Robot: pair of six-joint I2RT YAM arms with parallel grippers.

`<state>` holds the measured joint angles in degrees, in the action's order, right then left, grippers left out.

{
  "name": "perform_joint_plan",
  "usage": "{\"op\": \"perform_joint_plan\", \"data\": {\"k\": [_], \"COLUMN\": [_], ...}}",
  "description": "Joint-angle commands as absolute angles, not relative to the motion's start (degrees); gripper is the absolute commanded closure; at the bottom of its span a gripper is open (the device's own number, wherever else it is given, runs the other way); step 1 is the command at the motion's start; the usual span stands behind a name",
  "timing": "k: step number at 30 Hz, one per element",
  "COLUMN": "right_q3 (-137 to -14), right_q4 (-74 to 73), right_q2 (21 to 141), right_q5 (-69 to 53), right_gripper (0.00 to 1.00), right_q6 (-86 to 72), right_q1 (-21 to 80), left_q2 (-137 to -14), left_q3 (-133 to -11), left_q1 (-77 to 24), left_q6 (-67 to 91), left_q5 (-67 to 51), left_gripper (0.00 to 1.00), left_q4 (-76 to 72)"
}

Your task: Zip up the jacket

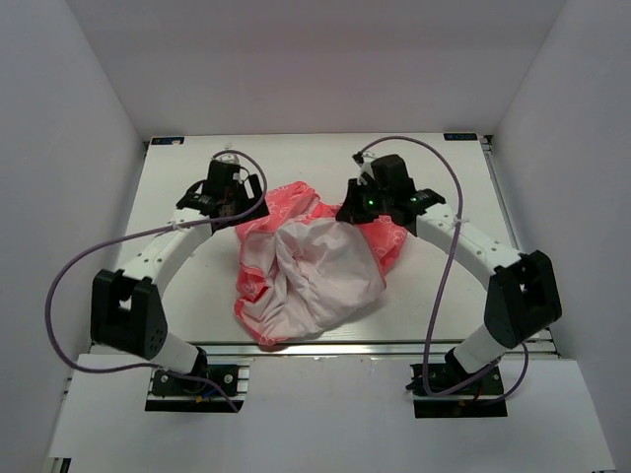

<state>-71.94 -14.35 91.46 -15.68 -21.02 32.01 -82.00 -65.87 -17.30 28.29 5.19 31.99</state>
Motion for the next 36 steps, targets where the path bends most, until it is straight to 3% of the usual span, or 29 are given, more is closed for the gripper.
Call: {"op": "perform_joint_plan", "data": {"k": [1, 6, 15, 20, 28, 36], "right_q3": [-68.91, -63.91, -60.73, -64.41, -86.80, -103.09], "right_q4": [-20.80, -25.13, -21.18, -21.88, -20.40, -27.42], "right_q2": [85.61, 84.38, 83.23, 84.46, 85.08, 80.78], "right_q5": [-6.59, -11.69, -11.87, -2.91, 16.58, 20.12], "right_gripper": [1.00, 1.00, 1.00, 1.00, 1.00, 1.00], "right_q6": [-19.61, -15.56, -18.46, -21.26, -22.34, -20.74], "right_q1": [29.11, 26.72, 26.54, 25.14, 22.06, 22.59], "left_q2": [-87.26, -94.56, -102.03, -105.03, -97.04, -82.20], "left_q3": [-69.60, -71.72, -72.42, -76.63, -87.89, -87.03], "left_q1": [-17.23, -17.23, -17.84, -17.84, -17.84, -17.84], "left_q6": [27.34, 25.14, 21.71, 21.09, 19.95, 20.39], "left_q5": [1.24, -10.96, -15.47, -14.60, -3.44, 0.09], "left_gripper": [0.02, 0.02, 0.03, 1.00, 1.00, 1.00], "left_q4": [28.14, 22.77, 18.37, 18.81, 15.65, 9.52]}}
